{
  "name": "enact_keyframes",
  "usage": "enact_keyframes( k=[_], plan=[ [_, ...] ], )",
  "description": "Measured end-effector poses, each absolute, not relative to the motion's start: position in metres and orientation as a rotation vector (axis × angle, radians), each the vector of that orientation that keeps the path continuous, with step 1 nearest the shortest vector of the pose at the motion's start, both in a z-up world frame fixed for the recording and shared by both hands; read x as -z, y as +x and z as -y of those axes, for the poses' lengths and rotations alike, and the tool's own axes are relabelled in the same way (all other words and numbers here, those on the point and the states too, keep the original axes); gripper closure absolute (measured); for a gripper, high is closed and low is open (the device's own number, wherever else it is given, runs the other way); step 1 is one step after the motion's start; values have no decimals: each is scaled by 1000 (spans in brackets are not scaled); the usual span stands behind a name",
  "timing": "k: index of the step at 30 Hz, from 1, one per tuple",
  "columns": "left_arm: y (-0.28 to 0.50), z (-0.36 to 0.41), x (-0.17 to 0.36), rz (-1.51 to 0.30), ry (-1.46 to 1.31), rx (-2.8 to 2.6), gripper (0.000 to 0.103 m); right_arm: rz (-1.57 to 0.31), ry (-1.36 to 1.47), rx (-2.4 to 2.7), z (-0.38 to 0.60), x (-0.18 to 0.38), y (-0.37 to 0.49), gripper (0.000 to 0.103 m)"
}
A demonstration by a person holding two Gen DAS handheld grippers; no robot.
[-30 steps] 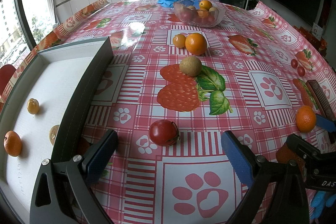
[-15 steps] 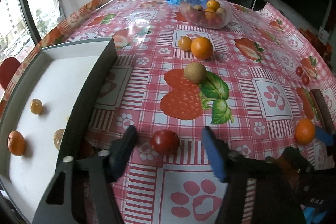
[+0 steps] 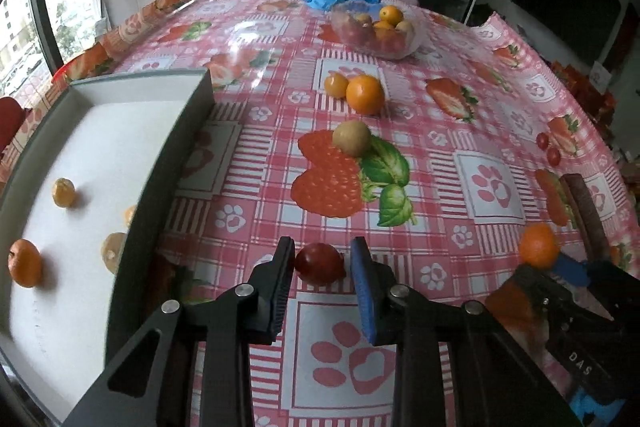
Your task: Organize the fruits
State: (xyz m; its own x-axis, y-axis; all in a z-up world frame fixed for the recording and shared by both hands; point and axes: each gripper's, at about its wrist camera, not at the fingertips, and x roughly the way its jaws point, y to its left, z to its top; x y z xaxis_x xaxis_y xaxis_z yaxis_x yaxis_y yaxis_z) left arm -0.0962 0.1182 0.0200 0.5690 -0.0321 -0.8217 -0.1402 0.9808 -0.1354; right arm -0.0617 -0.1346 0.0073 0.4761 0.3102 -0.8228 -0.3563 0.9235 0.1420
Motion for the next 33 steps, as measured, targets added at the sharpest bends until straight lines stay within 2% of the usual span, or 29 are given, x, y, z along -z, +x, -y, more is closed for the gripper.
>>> enact_keyframes(
  k=[8, 14, 15, 16, 18, 33],
  plan=[
    [-113, -134, -51, -896, -223, -56, 72, -1019, 61, -486, 126, -30, -57, 67],
    [-124, -156, -70, -830, -241, -99, 72, -981, 9, -510, 99, -47, -53, 67],
    [-126, -161, -72, -822, -243, -108, 72, -987, 1, -497, 98, -44, -50, 63],
    [-129, -166, -73, -819, -246, -118, 72, -998, 1, -474, 98, -40, -48, 47],
    [-134, -175, -74, -812, -252, -131, 72, -1008, 10, -428, 102, -32, -44, 26],
    [-150, -197, -69, -807, -262, -165, 72, -1018, -79, -535, 11, -17, 7, 26]
  ],
)
